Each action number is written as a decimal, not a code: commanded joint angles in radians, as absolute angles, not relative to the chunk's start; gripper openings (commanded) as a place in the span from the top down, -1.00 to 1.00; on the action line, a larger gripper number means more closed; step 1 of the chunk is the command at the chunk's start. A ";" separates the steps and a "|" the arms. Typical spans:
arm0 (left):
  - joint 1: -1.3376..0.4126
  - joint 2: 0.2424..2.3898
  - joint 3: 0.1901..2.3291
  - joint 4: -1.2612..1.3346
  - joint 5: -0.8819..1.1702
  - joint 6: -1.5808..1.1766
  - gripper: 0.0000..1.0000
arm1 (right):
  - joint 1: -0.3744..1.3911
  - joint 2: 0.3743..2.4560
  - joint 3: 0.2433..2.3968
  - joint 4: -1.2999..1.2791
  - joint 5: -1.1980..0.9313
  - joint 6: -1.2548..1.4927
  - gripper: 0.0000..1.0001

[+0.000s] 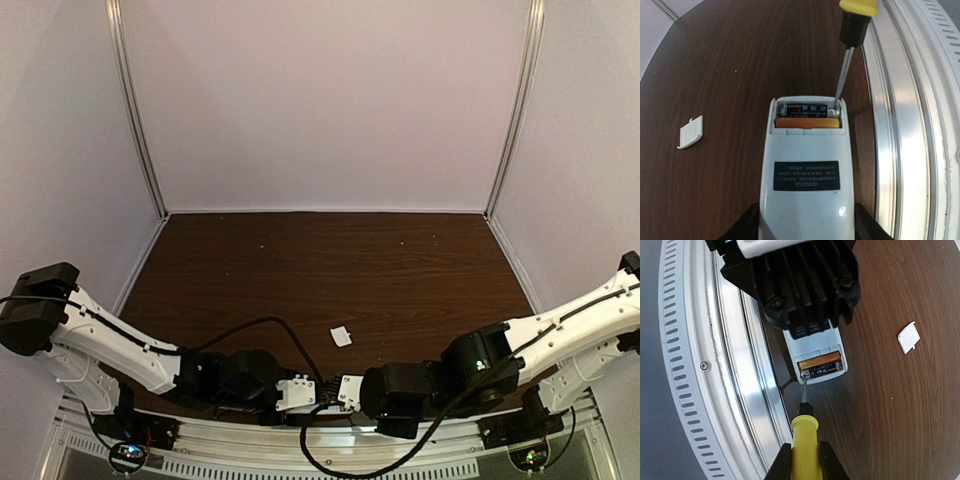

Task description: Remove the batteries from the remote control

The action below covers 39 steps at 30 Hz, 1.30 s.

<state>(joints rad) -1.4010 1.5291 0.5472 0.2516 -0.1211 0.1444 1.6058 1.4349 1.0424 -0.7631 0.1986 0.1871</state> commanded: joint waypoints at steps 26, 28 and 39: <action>-1.345 1.576 0.613 0.385 -0.097 0.087 1.00 | 1.618 1.525 1.006 -0.669 0.219 0.210 1.00; -1.335 1.580 0.615 0.382 -0.088 0.080 1.00 | 1.621 1.524 1.006 -0.664 0.225 0.211 1.00; -1.297 1.588 0.621 0.375 -0.048 0.047 1.00 | 1.635 1.520 0.977 -0.614 0.279 0.248 1.00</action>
<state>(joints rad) -1.3163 1.5826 0.5678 0.2512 -0.0624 0.0830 1.6157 1.4937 1.0107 -0.6716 0.3149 0.2131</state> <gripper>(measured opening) 0.564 0.177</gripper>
